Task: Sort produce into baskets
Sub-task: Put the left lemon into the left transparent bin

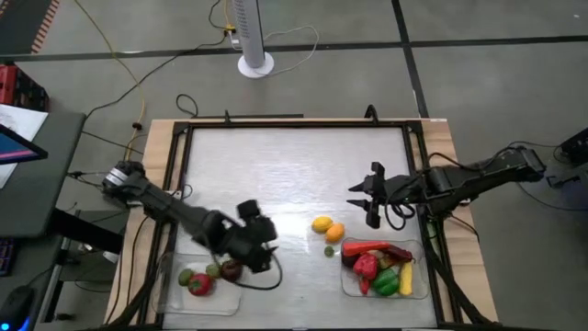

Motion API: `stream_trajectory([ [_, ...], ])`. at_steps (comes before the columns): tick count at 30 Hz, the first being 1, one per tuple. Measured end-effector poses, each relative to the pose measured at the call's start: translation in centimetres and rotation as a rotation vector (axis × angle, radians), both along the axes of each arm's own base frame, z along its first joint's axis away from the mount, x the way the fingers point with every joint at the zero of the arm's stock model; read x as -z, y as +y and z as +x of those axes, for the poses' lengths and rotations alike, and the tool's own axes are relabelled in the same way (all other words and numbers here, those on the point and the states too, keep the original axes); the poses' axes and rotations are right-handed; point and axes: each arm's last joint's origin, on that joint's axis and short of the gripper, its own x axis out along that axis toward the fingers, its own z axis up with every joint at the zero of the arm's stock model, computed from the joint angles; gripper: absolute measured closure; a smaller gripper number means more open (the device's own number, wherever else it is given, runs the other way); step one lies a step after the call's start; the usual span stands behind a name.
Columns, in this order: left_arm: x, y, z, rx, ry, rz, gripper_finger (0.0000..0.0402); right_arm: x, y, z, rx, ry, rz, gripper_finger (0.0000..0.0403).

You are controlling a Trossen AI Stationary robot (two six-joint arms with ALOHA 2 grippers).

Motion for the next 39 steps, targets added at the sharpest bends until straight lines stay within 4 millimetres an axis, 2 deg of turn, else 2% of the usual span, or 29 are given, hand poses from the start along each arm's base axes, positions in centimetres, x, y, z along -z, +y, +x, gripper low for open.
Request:
stream_trajectory([
  [4, 0.6, 2.4, 3.2, 0.054, -0.039, 0.022, 0.0055, 1.6, -0.2, -1.6, 0.028, -0.040, 0.060, 0.0218],
  [10, 4.1, 5.5, 7.8, 0.122, -0.012, 0.021, 0.0056, 1.9, 0.2, -3.4, 0.036, -0.167, 0.079, 0.0218],
  [15, 7.4, 6.5, 10.9, 0.219, -0.034, -0.018, 0.0056, 2.1, 0.6, -4.9, 0.076, -0.233, 0.033, 0.0218],
  [22, 11.3, 7.7, 14.0, 0.266, -0.091, 0.017, 0.0056, 2.1, 1.0, -5.9, 0.067, -0.266, 0.025, 0.0218],
  [29, 14.4, 8.6, 15.1, 0.261, -0.066, 0.010, 0.0056, 2.3, 1.3, -5.9, 0.052, -0.256, 0.026, 0.0218],
  [35, 14.4, 8.8, 15.0, 0.262, -0.053, 0.040, 0.0063, 2.3, 1.4, -5.9, 0.055, -0.256, 0.031, 0.0218],
  [39, 14.5, 8.7, 14.9, 0.278, -0.038, 0.025, 0.0104, 2.3, 1.4, -5.8, 0.055, -0.256, 0.032, 0.0218],
])
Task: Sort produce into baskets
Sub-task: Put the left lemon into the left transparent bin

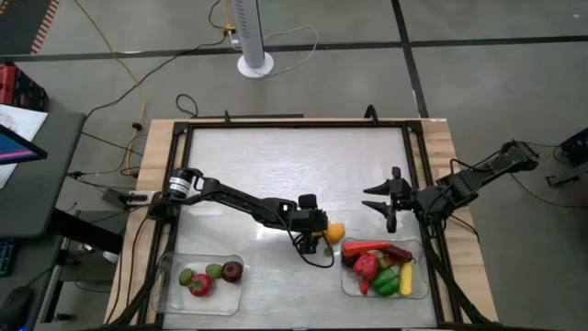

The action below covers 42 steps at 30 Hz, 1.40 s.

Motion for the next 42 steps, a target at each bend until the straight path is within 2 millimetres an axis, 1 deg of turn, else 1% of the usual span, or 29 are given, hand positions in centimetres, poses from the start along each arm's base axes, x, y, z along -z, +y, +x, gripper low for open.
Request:
stream_trajectory([
  [6, 0.2, 0.0, -0.3, 0.001, 0.038, -0.032, 0.0197, 0.0, 0.0, 0.0, 0.000, -0.004, 0.002, 0.0218],
  [9, 0.2, -0.1, -0.3, -0.011, 0.042, -0.046, 0.0234, -0.1, 0.0, 0.0, 0.001, -0.008, 0.005, 0.0218],
  [11, 0.2, 0.0, -0.4, -0.014, 0.043, -0.044, 0.0248, -0.1, 0.0, 0.0, 0.002, -0.009, 0.010, 0.0218],
  [13, -0.5, 0.1, -0.8, -0.023, 0.063, -0.031, 0.0251, -0.1, 0.0, 0.0, 0.003, -0.009, 0.012, 0.0218],
  [14, -1.1, 0.1, -1.2, -0.028, 0.073, -0.026, 0.0251, -0.1, 0.0, 0.0, 0.003, -0.009, 0.013, 0.0218],
  [16, -3.2, 0.3, -2.0, -0.053, 0.077, -0.023, 0.0248, -0.1, 0.0, 0.0, 0.003, -0.009, 0.013, 0.0218],
  [18, -5.5, 0.2, -3.2, -0.060, 0.083, -0.037, 0.0244, -0.1, 0.0, 0.0, 0.001, -0.011, 0.011, 0.0218],
  [20, -7.6, -0.3, -4.7, -0.019, 0.101, -0.091, 0.0243, -0.2, 0.0, -0.1, -0.004, -0.012, -0.002, 0.0218],
  [24, -10.6, -2.8, -8.1, 0.109, 0.210, -0.289, 0.0242, -0.4, -0.2, -0.3, -0.010, -0.019, -0.026, 0.0218],
  [27, -12.5, -4.9, -11.0, 0.135, 0.310, -0.399, 0.0242, -0.5, -0.2, -0.4, -0.011, -0.032, -0.028, 0.0218],
  [31, -13.9, -7.7, -14.5, 0.075, 0.411, -0.431, 0.0241, -0.8, -0.2, -0.4, -0.016, -0.055, -0.032, 0.0218],
  [35, -15.0, -10.2, -17.4, -0.025, 0.403, -0.392, 0.0241, -0.9, -0.2, -0.3, -0.018, -0.069, -0.033, 0.0218],
  [38, -14.9, -11.6, -19.1, -0.123, 0.401, -0.329, 0.0241, -0.9, -0.2, -0.3, -0.019, -0.069, -0.033, 0.0218],
  [42, -14.7, -13.4, -21.1, -0.212, 0.432, -0.314, 0.0235, -0.9, -0.2, -0.3, -0.017, -0.070, -0.027, 0.0218],
])
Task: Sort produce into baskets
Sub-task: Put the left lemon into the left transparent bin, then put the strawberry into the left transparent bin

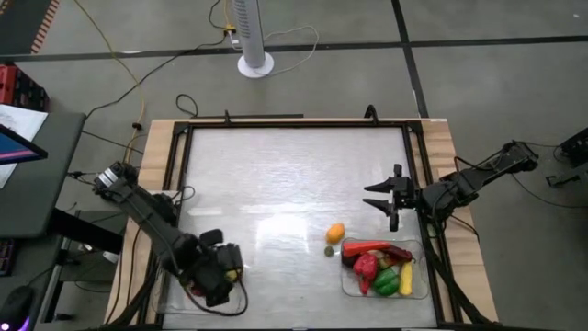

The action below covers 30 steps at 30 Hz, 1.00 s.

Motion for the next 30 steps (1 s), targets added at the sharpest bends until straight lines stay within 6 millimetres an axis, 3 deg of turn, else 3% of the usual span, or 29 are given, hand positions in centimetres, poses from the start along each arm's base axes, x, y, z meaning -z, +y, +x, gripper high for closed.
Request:
stream_trajectory([
  [8, 0.2, -0.4, -1.8, -0.158, 0.016, 0.111, 0.0176, -0.1, 0.0, 0.0, 0.000, -0.012, 0.007, 0.0218],
  [16, 0.2, 0.5, -1.0, -0.139, -0.018, 0.161, 0.0117, -0.1, 0.0, 0.0, 0.000, -0.015, 0.009, 0.0218],
  [22, 0.2, 2.9, 2.0, -0.152, -0.147, 0.212, 0.0114, 0.0, 0.1, 0.2, 0.000, -0.007, 0.007, 0.0218],
  [30, 2.8, 6.2, 7.3, -0.066, -0.409, 0.177, 0.0113, 0.3, 0.3, 0.6, -0.003, 0.019, -0.004, 0.0218],
])
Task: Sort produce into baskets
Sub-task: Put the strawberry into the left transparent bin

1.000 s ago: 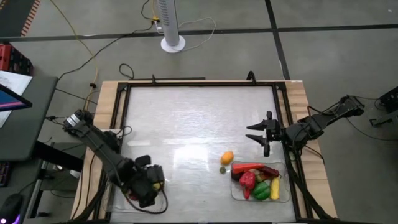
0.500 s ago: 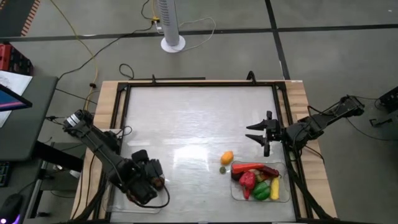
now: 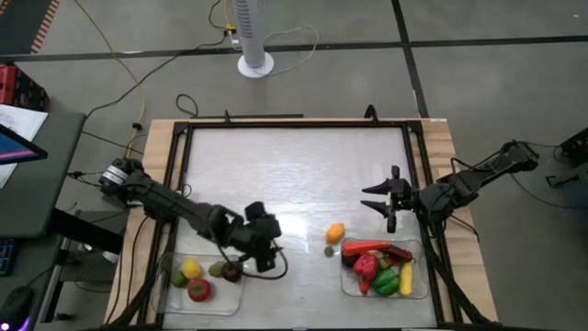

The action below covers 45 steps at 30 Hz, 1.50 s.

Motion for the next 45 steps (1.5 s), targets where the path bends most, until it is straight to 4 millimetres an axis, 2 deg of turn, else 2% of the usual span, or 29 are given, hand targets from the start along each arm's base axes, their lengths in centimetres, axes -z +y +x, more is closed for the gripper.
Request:
stream_trajectory([
  [6, 1.9, 1.7, 1.7, 0.023, -0.143, 0.010, 0.0113, 0.0, 0.0, 0.1, 0.002, -0.001, -0.001, 0.0218],
  [14, 4.3, 2.6, 2.1, 0.045, -0.290, -0.015, 0.0113, -0.1, -0.1, 0.0, 0.028, -0.011, -0.009, 0.0218],
  [24, 4.1, 2.9, 2.6, 0.058, -0.335, -0.046, 0.0113, -0.1, -0.1, 0.0, 0.029, -0.014, -0.008, 0.0218],
  [27, 4.8, 2.5, 3.3, 0.072, -0.360, -0.062, 0.0113, -0.1, -0.1, 0.0, 0.028, -0.014, -0.010, 0.0218],
  [30, 5.6, 1.8, 4.8, 0.119, -0.363, -0.092, 0.0113, -0.1, -0.2, 0.0, 0.035, -0.015, -0.011, 0.0218],
  [38, 8.2, 0.7, 9.3, 0.193, -0.305, 0.005, 0.0113, -0.1, -0.2, 0.0, 0.034, -0.012, -0.015, 0.0218],
  [45, 11.7, -0.1, 12.3, 0.294, -0.240, 0.125, 0.0113, -0.1, -0.2, 0.0, 0.033, -0.006, -0.018, 0.0218],
])
